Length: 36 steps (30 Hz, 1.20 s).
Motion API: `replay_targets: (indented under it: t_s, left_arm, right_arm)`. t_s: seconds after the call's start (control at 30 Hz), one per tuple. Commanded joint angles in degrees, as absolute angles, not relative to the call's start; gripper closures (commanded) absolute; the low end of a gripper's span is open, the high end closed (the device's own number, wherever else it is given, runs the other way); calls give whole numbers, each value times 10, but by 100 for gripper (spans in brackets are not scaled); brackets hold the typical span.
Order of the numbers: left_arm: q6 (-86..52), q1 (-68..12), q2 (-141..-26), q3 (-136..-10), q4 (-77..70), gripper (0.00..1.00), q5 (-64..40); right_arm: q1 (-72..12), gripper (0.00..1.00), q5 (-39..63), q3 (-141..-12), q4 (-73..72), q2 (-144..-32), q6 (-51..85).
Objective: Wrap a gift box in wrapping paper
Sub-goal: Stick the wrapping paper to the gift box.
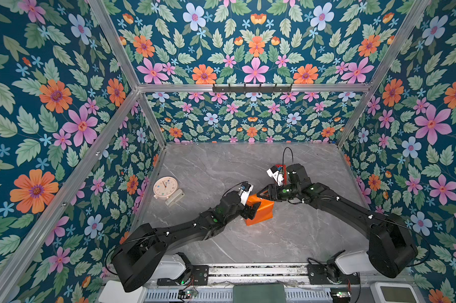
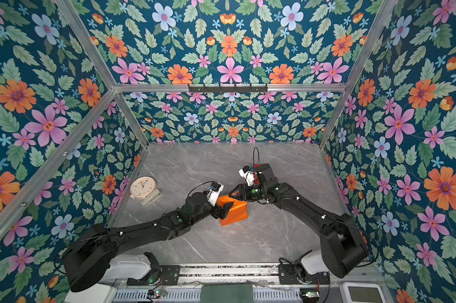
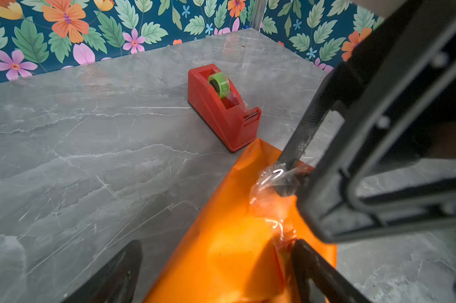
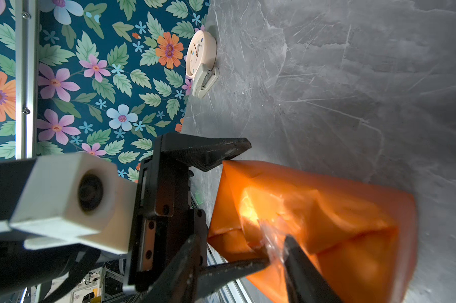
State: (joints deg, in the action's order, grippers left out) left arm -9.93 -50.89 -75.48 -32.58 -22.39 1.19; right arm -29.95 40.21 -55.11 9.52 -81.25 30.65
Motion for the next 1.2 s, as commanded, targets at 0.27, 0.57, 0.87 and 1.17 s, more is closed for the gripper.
replay_targets:
  t_s: [0.27,0.57,0.87,1.17]
  left_arm:
    - [-75,-508,-760,-323,-142,9,12]
    - [-74,-508,-758,-322,-143,10,11]
    - [-74,-508,-758,-321,-144,10,10]
    - [-73,-508,-758,-323,-142,10,9]
  right_arm:
    - [-293,48,348,-592,220,-797,227]
    - [-276,48,311,-631,260,-813,226]
    - [-280,68,382,-590,198,-778,267]
    - [-295,81,410,-600,154,-835,293]
